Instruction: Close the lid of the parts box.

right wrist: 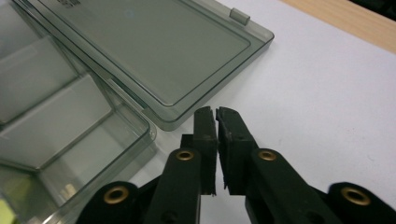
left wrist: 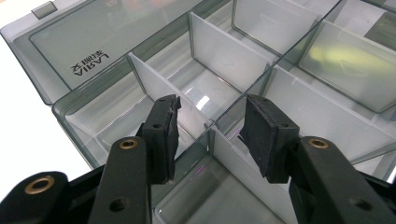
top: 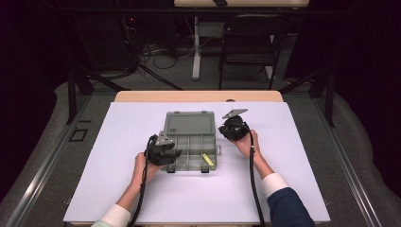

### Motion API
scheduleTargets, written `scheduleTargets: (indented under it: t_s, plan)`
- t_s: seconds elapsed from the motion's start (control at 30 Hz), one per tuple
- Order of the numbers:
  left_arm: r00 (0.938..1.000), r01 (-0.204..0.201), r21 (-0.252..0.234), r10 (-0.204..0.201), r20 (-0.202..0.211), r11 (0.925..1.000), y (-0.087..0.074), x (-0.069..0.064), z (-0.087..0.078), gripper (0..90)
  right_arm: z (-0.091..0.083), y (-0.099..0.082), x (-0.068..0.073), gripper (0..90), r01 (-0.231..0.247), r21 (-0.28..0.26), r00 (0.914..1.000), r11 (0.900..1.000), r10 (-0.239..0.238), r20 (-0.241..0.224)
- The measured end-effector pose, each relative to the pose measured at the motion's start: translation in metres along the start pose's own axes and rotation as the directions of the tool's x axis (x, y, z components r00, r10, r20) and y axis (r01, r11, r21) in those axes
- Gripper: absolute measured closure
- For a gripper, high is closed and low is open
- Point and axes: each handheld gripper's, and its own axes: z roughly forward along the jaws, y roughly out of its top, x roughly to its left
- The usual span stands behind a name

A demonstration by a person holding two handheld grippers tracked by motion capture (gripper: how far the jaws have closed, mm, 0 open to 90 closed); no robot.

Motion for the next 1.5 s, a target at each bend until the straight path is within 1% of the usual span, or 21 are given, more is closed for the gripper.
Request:
scheduleTargets:
  t_s: [0.07, 0.1, 0.17, 0.27, 0.3, 0.33, 0.4, 0.57, 0.6, 0.63, 0.67, 0.77, 0.87, 0.9, 0.93, 1.0, 1.1, 1.2, 1.27, 1.37, 1.5]
  plan:
    - [1.0, 0.0, -0.001, 0.0, 0.001, 1.0, 0.0, 0.0, 0.0, 55.5, 0.005, -0.001, 0.001, 89.8, 0.004, 0.007, 1.0, 1.0, -0.004, -0.005]
    - [1.0, 0.0, -0.001, 0.0, 0.001, 1.0, 0.0, 0.0, 0.0, 55.5, 0.006, -0.001, 0.001, 90.0, 0.01, 0.03, 0.9999, 0.9995, -0.009, -0.005]
    - [1.0, 0.0, -0.001, 0.0, 0.002, 1.0, 0.0, 0.0, 0.0, 55.5, 0.012, -0.001, 0.002, 90.0, 0.007, 0.025, 0.9999, 0.9997, -0.006, -0.015]
    - [1.0, 0.001, -0.002, -0.001, 0.004, 1.0, 0.0, 0.001, 0.0, 55.5, 0.017, 0.001, 0.002, 90.0, 0.012, 0.039, 0.9996, 0.9992, -0.011, -0.025]
    - [1.0, 0.0, -0.002, 0.0, 0.004, 1.0, 0.0, 0.001, 0.0, 55.5, 0.019, 0.002, 0.003, 90.0, 0.011, 0.051, 0.9996, 0.9986, -0.009, -0.025]
    - [1.0, 0.001, -0.003, -0.001, 0.005, 1.0, 0.0, 0.001, 0.0, 55.5, 0.02, 0.002, 0.003, 90.0, 0.023, 0.058, 0.9996, 0.998, -0.022, -0.018]
    - [1.0, 0.0, -0.003, 0.0, 0.005, 1.0, 0.0, 0.001, 0.0, 55.5, 0.02, 0.003, 0.003, 90.0, 0.019, 0.088, 0.9996, 0.9959, -0.018, -0.021]
    - [1.0, -0.002, -0.004, 0.002, 0.007, 1.0, -0.001, 0.001, 0.0, 55.6, 0.025, 0.0, 0.002, 90.0, 0.02, 0.095, 0.9993, 0.9953, -0.016, -0.034]
    - [1.0, -0.003, -0.004, 0.003, 0.008, 1.0, -0.001, 0.001, 0.0, 55.6, 0.027, -0.001, 0.002, 90.0, 0.013, 0.094, 0.9993, 0.9955, -0.009, -0.036]
    - [1.0, -0.005, -0.003, 0.005, 0.008, 1.0, -0.001, 0.002, 0.0, 55.6, 0.027, -0.001, 0.001, 90.0, 0.02, 0.099, 0.999, 0.9949, -0.016, -0.042]
    - [0.9999, -0.005, -0.004, 0.005, 0.01, 1.0, -0.001, 0.002, 0.0, 55.7, 0.026, -0.001, 0.0, 90.0, 0.014, 0.112, 0.999, 0.9936, -0.009, -0.045]
    - [0.9999, -0.006, -0.01, 0.006, 0.014, 0.9999, -0.001, 0.002, 0.001, 55.7, 0.027, -0.001, 0.0, 90.0, 0.01, 0.097, 0.9988, 0.9952, -0.005, -0.049]
    - [0.9998, -0.007, -0.012, 0.008, 0.016, 0.9999, -0.001, 0.003, 0.001, 55.9, 0.027, -0.001, 0.0, 90.0, 0.014, 0.104, 0.9988, 0.9945, -0.009, -0.048]
    - [0.9998, -0.008, -0.012, 0.008, 0.016, 0.9999, -0.001, 0.003, 0.001, 55.8, 0.028, 0.0, 0.0, 90.0, 0.009, 0.107, 0.9989, 0.9942, -0.004, -0.048]
    - [0.9998, -0.008, -0.013, 0.008, 0.017, 0.9999, -0.001, 0.003, 0.001, 55.9, 0.029, -0.001, -0.001, 90.0, 0.0, 0.094, 0.9987, 0.9956, 0.004, -0.051]
    - [0.9998, -0.009, -0.011, 0.009, 0.018, 0.9999, -0.001, 0.003, 0.001, 55.9, 0.028, -0.001, -0.002, 90.0, -0.004, 0.105, 0.9983, 0.9944, 0.01, -0.057]
    - [0.9998, -0.009, -0.01, 0.009, 0.02, 0.9999, -0.001, 0.003, 0.001, 55.9, 0.029, -0.001, -0.003, 90.0, -0.007, 0.092, 0.9981, 0.9958, 0.013, -0.06]
    - [0.9998, -0.009, -0.012, 0.009, 0.02, 0.9999, -0.001, 0.003, 0.001, 55.9, 0.03, 0.0, -0.004, 90.0, -0.003, 0.094, 0.9981, 0.9956, 0.009, -0.061]
    - [0.9998, -0.009, -0.01, 0.009, 0.02, 0.9999, -0.001, 0.003, 0.001, 55.8, 0.03, 0.0, -0.003, 90.0, -0.011, 0.098, 0.9983, 0.9951, 0.016, -0.055]
    - [0.9997, -0.009, -0.012, 0.01, 0.021, 0.9999, -0.002, 0.003, 0.001, 55.8, 0.031, 0.0, -0.004, 90.0, -0.007, 0.093, 0.9983, 0.9956, 0.013, -0.056]
    - [0.9997, -0.012, -0.01, 0.013, 0.02, 0.9999, -0.001, 0.003, 0.001, 55.8, 0.032, 0.0, -0.005, 90.0, -0.016, 0.084, 0.9983, 0.9963, 0.02, -0.055]
